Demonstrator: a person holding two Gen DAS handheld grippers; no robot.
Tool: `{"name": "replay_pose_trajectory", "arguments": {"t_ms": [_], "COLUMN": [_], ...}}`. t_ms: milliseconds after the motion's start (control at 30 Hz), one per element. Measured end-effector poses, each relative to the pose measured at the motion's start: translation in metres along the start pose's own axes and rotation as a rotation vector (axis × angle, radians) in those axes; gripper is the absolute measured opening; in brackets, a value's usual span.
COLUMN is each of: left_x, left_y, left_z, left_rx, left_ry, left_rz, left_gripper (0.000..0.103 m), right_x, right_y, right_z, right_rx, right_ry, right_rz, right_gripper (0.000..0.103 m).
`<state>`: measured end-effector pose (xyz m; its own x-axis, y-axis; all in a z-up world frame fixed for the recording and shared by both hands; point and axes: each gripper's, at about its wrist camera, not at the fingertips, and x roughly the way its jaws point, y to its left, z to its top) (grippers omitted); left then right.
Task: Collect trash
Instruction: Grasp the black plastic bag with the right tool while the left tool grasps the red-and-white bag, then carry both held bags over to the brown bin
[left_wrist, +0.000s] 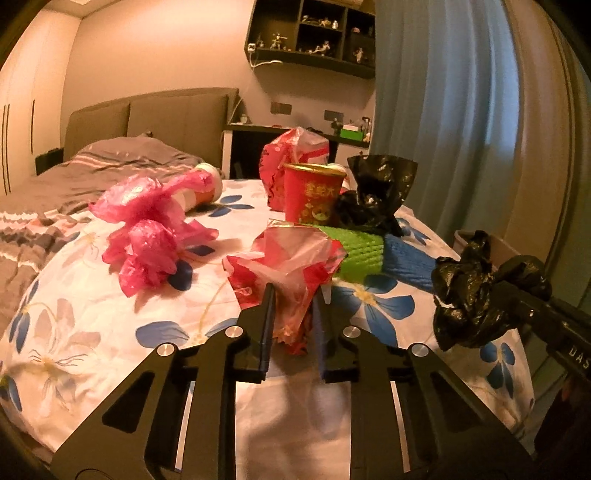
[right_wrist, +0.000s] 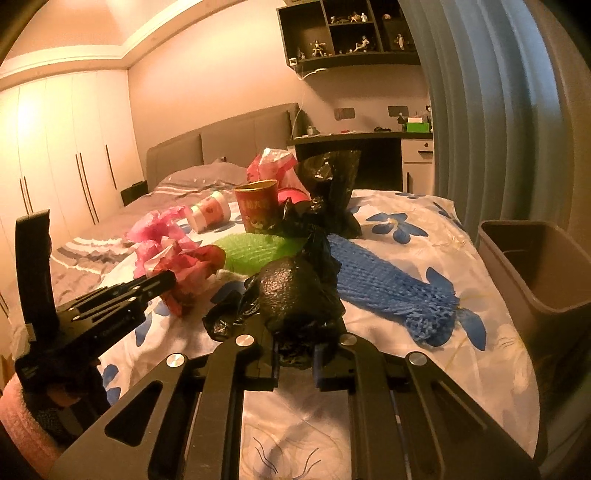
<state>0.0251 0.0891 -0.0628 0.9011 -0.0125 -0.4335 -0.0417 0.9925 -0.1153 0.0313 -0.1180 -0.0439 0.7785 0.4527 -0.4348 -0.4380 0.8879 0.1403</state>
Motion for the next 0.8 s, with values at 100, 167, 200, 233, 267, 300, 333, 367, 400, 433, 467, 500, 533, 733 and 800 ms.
{"name": "replay_pose_trajectory", "arguments": {"t_ms": [100,167,200,233,267,300,333,367,400,433,467,500,533,733,800], "left_x": [-0.012,-0.024,-0.029,-0.035,-0.039,-0.043,-0.046,-0.048,-0.049,-0.048,-0.047,-0.046,-0.043,-0.025,-0.016], "left_y": [0.001,0.001,0.001,0.000,-0.002,-0.004,-0.010,-0.015,-0.023,-0.031,-0.040,-0.047,-0.059,-0.130,-0.152], "left_z": [0.004,0.010,0.013,0.018,0.022,0.026,0.031,0.033,0.038,0.042,0.045,0.048,0.052,0.074,0.079], "left_rx": [0.006,0.012,0.012,0.013,0.017,0.022,0.028,0.033,0.043,0.054,0.069,0.078,0.091,0.175,0.193], "left_ry": [-0.031,-0.057,-0.070,-0.086,-0.101,-0.113,-0.126,-0.134,-0.144,-0.149,-0.154,-0.157,-0.159,-0.195,-0.199], "left_rz": [0.002,0.009,0.011,0.011,0.008,0.005,-0.004,-0.014,-0.032,-0.046,-0.063,-0.075,-0.098,-0.229,-0.267], "left_gripper": [0.017,0.017,0.017,0.017,0.017,0.017,0.017,0.017,0.017,0.017,0.017,0.017,0.017,0.017,0.017], "right_x": [-0.005,-0.009,-0.012,-0.013,-0.015,-0.016,-0.018,-0.020,-0.024,-0.026,-0.030,-0.033,-0.036,-0.065,-0.075], "right_y": [-0.002,-0.003,-0.005,-0.006,-0.009,-0.010,-0.012,-0.015,-0.019,-0.021,-0.027,-0.031,-0.036,-0.080,-0.101], "right_z": [0.002,0.003,0.003,0.004,0.005,0.006,0.007,0.007,0.009,0.011,0.013,0.014,0.017,0.030,0.035], "right_rx": [-0.003,-0.004,-0.003,-0.001,0.003,0.006,0.008,0.010,0.013,0.016,0.022,0.027,0.033,0.078,0.102], "right_ry": [-0.012,-0.022,-0.028,-0.032,-0.035,-0.038,-0.043,-0.049,-0.060,-0.067,-0.080,-0.088,-0.101,-0.199,-0.232], "right_rz": [-0.001,-0.003,-0.008,-0.013,-0.020,-0.026,-0.034,-0.042,-0.056,-0.066,-0.082,-0.093,-0.110,-0.252,-0.314], "right_gripper": [0.014,0.014,0.014,0.014,0.014,0.014,0.014,0.014,0.014,0.014,0.014,0.014,0.014,0.014,0.014]}}
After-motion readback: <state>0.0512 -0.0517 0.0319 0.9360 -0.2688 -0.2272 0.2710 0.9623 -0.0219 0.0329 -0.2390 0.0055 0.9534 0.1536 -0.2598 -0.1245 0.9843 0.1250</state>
